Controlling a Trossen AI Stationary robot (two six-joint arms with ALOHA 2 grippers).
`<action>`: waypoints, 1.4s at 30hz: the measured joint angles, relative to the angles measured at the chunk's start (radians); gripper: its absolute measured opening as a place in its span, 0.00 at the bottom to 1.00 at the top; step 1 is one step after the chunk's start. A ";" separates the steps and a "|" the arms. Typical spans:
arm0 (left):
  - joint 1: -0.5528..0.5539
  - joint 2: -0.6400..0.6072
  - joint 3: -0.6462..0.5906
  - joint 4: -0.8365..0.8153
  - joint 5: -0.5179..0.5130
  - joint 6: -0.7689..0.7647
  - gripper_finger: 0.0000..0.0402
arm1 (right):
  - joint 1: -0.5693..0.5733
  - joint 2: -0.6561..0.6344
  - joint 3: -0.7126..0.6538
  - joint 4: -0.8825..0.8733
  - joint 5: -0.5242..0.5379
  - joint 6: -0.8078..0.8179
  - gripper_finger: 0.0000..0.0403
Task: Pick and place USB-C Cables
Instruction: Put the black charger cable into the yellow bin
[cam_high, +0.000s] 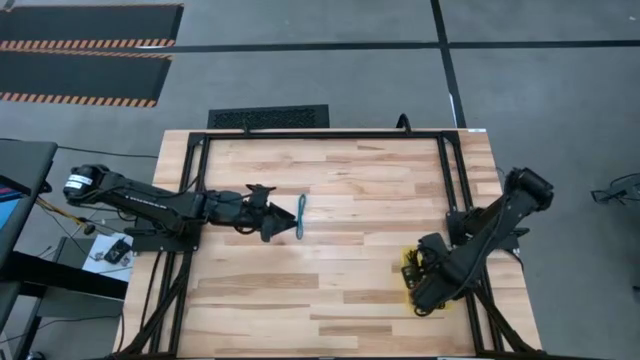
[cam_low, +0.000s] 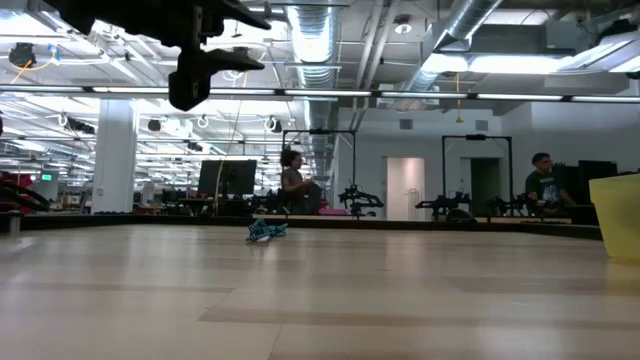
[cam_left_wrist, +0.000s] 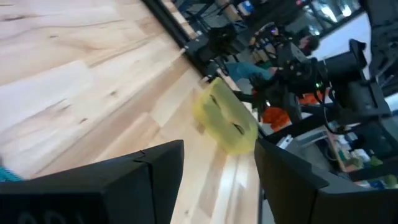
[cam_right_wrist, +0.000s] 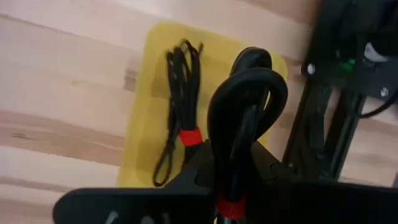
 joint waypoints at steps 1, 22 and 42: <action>0.005 0.000 0.000 -0.008 -0.002 0.000 0.46 | -0.001 0.002 -0.016 0.014 -0.016 -0.002 0.09; 0.060 0.002 0.000 -0.198 -0.101 0.000 0.46 | -0.039 0.001 -0.232 0.265 -0.121 -0.036 0.16; 0.060 0.002 0.000 -0.240 -0.164 -0.001 0.46 | -0.075 0.001 -0.232 0.276 -0.118 -0.100 0.45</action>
